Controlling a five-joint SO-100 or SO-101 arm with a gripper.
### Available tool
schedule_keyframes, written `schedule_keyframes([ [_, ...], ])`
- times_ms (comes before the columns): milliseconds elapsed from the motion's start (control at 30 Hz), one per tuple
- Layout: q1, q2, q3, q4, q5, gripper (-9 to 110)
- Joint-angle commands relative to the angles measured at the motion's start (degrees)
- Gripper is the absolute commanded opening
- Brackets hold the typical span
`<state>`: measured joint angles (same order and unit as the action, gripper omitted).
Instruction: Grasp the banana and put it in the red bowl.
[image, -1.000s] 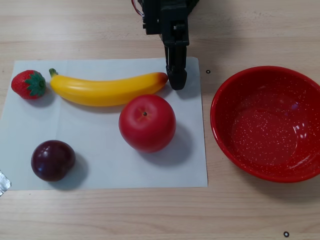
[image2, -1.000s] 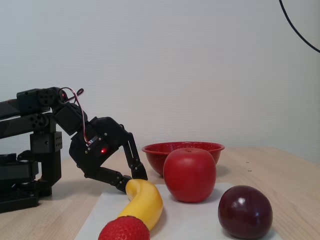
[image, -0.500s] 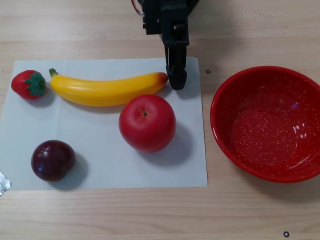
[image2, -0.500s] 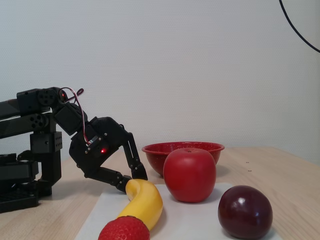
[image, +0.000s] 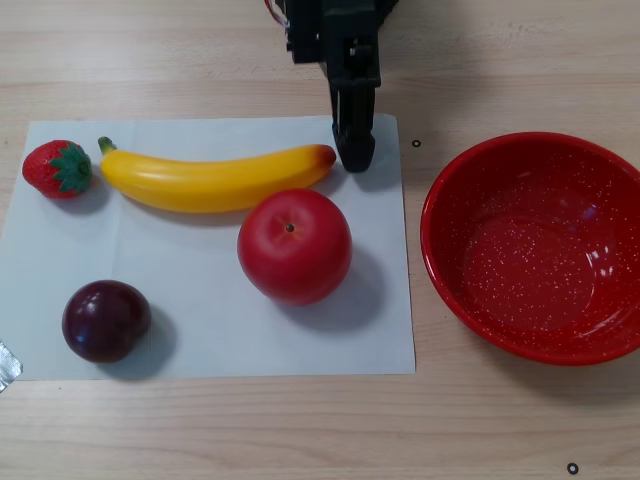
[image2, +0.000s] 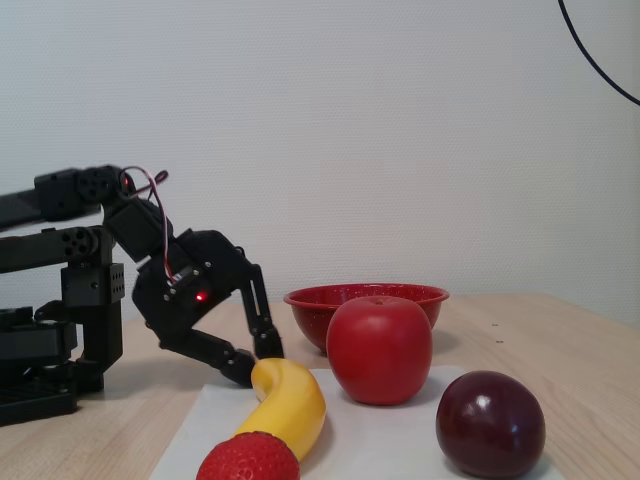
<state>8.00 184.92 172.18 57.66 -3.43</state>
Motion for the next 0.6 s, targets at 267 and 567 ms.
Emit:
schedule_keyframes([
  [267, -2.2, -9.8, -21.9, 10.1, -0.4, 0],
  [567, -7.6, -23.6, -40.5, 18.9, 3.3, 0],
])
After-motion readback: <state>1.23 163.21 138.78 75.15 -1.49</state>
